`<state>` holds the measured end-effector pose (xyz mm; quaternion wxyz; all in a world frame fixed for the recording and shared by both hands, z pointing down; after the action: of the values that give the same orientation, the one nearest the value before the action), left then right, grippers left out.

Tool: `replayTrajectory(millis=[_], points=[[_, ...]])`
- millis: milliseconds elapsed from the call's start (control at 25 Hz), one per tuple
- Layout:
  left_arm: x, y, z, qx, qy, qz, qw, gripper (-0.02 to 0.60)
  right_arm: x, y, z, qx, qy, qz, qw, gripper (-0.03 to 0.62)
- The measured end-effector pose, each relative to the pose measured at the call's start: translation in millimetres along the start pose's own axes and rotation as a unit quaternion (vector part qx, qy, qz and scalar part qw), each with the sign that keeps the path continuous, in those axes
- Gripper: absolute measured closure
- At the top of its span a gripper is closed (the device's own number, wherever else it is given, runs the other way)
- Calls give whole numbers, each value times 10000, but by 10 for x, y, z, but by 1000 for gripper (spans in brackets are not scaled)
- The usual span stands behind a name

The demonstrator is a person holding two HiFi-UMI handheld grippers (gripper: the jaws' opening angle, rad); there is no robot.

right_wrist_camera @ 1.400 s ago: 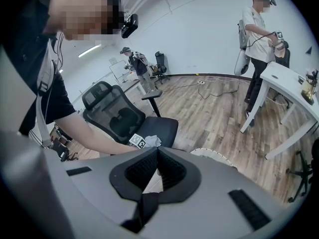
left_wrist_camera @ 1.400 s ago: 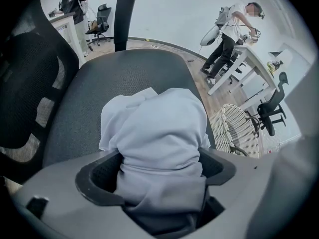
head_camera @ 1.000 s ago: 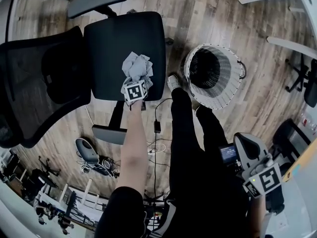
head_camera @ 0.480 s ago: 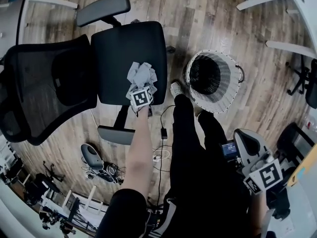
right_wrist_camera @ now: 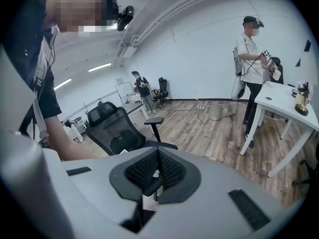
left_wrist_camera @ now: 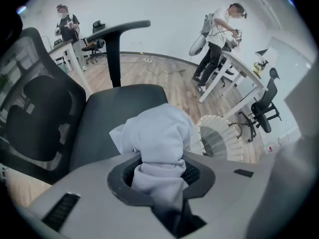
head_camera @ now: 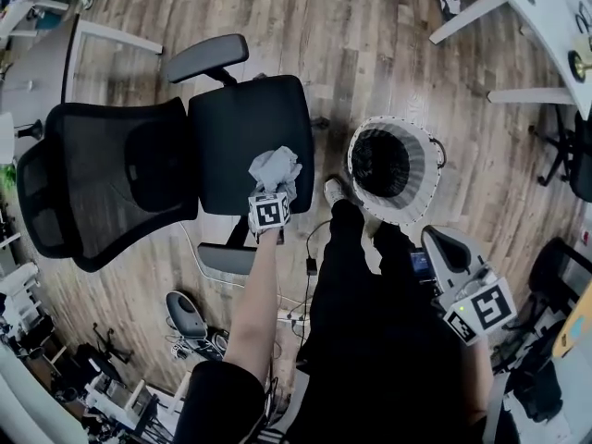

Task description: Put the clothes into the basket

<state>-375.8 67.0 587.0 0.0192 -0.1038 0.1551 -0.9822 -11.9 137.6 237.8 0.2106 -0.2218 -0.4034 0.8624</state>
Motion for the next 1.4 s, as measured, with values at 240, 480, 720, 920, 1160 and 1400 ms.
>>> replayTrajectory(millis=[240,480,720,920,1160,1400], points=[[-187,228,-376,-331,-129,340,9988,468,-35,71,-172,-391,-245,-65,9989,579],[-500,421,-835,-809,-482,644,9935,468,-109,123,-404,-727,-630,-80,9953,579],[-1031,477,-1246,-1199,-990,1096,9817,468,-325,-25,-704,-904,-918,-5,9917,579],[-1563,468,-1546,-1644,-1407,1428,9658,468,-577,-141,-974,-976,-1070,37,9894,579],[-2228,406,-1783,-1924,-1879,1322,9541,468,-979,-286,-1264,-1057,-970,51,9896,579],[-2938,282,-1861,-2083,-1892,1109,9532,468,-1495,-369,-1513,-1041,-557,-93,9930,579]])
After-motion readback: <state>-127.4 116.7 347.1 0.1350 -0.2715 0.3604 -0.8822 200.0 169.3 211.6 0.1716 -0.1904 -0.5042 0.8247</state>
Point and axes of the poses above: the fingertips, and each gripper's own axes: z forward along the fingers, x to its left, y out of its top, the point moved 9 cm from there along -z, backward along the fingers, and after that the axes turned 7 degrees about -z, right-handed, at the moved point
